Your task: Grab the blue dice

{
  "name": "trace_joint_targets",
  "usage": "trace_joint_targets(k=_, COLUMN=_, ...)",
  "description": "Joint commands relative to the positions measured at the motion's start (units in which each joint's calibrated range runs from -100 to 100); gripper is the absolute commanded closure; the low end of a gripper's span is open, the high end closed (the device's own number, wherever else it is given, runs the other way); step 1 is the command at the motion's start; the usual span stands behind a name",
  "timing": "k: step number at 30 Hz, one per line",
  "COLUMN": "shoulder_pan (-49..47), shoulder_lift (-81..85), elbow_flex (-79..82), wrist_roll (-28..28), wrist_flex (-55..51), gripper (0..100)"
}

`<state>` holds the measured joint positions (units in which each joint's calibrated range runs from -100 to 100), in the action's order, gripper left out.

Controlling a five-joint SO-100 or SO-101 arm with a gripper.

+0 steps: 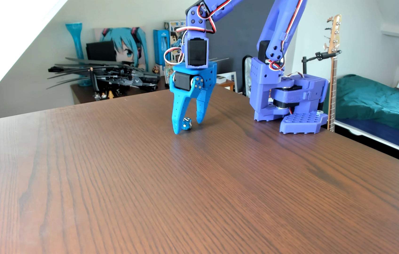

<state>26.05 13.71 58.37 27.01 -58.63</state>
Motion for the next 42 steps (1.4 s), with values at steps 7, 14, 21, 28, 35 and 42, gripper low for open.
trace_joint_targets(k=7, shoulder_pan=1.61, shoulder_lift=0.48, elbow_flex=-6.11, wrist_roll=0.70, wrist_flex=0.52, gripper=72)
trace_joint_targets(k=14, shoulder_pan=2.51, shoulder_lift=0.39, elbow_flex=-6.47, wrist_roll=0.91, wrist_flex=0.61, gripper=72)
trace_joint_targets(k=21, shoulder_pan=2.60, shoulder_lift=0.39, elbow_flex=-3.30, wrist_roll=0.96, wrist_flex=4.80, gripper=72)
trace_joint_targets(k=28, shoulder_pan=2.43, shoulder_lift=0.48, elbow_flex=-3.21, wrist_roll=0.81, wrist_flex=4.89, gripper=78)
trace_joint_targets(k=35, shoulder_pan=1.86, shoulder_lift=0.48, elbow_flex=-3.12, wrist_roll=0.54, wrist_flex=4.71, gripper=79)
trace_joint_targets(k=42, shoulder_pan=0.14, shoulder_lift=0.65, elbow_flex=-3.67, wrist_roll=0.44, wrist_flex=2.24, gripper=79)
